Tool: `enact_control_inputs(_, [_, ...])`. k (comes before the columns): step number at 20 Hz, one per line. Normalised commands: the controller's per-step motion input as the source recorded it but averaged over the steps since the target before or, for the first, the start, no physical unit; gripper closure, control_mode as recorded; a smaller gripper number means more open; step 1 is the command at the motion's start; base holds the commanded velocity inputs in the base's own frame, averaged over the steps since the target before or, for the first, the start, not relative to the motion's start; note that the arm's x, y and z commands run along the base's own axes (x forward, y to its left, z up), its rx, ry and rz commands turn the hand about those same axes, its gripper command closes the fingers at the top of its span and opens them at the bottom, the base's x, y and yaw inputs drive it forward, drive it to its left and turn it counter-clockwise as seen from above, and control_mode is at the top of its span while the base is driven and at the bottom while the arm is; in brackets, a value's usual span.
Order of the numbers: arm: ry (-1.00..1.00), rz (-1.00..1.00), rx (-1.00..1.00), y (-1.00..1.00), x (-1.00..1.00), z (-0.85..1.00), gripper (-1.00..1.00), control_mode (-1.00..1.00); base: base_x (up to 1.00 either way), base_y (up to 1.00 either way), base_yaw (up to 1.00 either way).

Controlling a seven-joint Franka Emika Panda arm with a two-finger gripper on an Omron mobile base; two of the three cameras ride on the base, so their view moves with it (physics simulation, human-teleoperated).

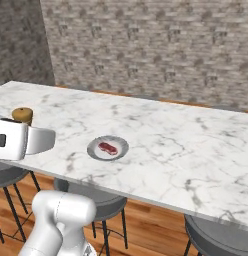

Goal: Retrieve the shaker from the cabinet and place it next the steak on a plate on the dining table.

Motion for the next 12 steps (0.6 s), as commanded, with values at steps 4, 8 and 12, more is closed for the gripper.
enact_control_inputs(4, [0.05,0.03,0.00,-0.09,0.50,-0.05,1.00,-1.00,0.48,0.00,0.00])
enact_control_inputs(8, [0.03,0.25,0.00,-0.33,0.98,-0.36,1.00,-1.00,0.00,0.00,0.00])
enact_control_inputs(12, [0.00,0.37,0.00,-0.61,0.87,-0.38,1.00,-1.00,0.00,0.00,0.00])
